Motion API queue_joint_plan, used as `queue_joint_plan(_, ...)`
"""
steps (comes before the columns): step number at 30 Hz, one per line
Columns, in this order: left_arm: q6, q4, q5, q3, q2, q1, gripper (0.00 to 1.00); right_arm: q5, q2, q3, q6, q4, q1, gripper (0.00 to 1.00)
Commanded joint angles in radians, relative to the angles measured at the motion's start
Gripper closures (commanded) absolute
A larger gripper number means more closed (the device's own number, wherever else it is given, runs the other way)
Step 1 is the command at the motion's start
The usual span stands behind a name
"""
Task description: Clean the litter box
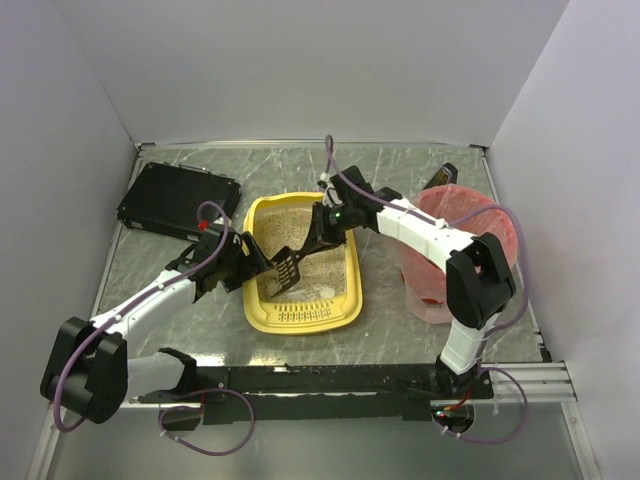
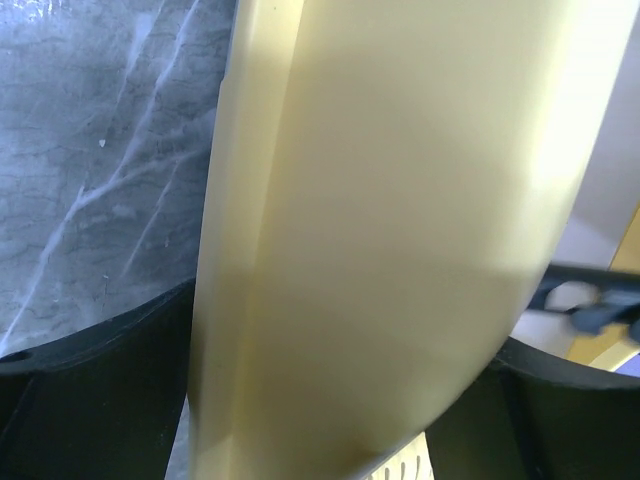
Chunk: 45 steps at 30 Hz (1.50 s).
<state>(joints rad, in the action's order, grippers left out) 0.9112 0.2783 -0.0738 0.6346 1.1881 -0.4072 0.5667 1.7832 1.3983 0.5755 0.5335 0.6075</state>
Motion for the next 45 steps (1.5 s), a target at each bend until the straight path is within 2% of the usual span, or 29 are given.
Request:
queue_joint_plan(1, 0.005, 0.007, -0.006, 0.030, -0.028, -0.004, 0.16, -0.094, -0.119, 0.011, -0.019, -0.036, -0.040, 1.00)
queue_joint_plan(9, 0.018, -0.014, -0.009, 0.023, -0.071, -0.004, 0.14, -0.113, -0.177, -0.013, -0.034, -0.046, -0.071, 1.00)
queue_joint_plan(12, 0.015, -0.008, 0.003, 0.030, -0.068, -0.004, 0.14, -0.174, -0.191, 0.024, -0.080, 0.035, -0.071, 1.00)
queue_joint_plan(18, 0.017, -0.013, 0.008, 0.036, -0.044, -0.004, 0.14, -0.517, -0.183, 0.116, -0.167, 0.276, -0.014, 1.00)
queue_joint_plan(26, 0.031, -0.030, 0.008, 0.025, -0.042, -0.004, 0.14, -0.800, -0.099, 0.238, -0.131, 0.361, 0.061, 1.00)
queue_joint_plan(31, 0.041, -0.040, 0.020, 0.024, -0.038, -0.004, 0.14, -0.745, -0.041, 0.188, -0.059, 0.258, 0.064, 1.00)
queue_joint_plan(34, 0.058, -0.066, 0.014, 0.001, -0.047, -0.004, 0.14, -0.729, -0.042, 0.127, 0.030, 0.123, 0.067, 1.00)
queue_joint_plan(40, 0.058, -0.074, 0.020, -0.003, -0.048, -0.004, 0.14, -0.716, -0.034, 0.100, 0.095, -0.059, 0.077, 1.00)
queue_joint_plan(45, 0.058, -0.103, 0.011, 0.004, -0.027, -0.004, 0.15, -0.651, 0.008, 0.123, 0.139, -0.087, 0.078, 1.00)
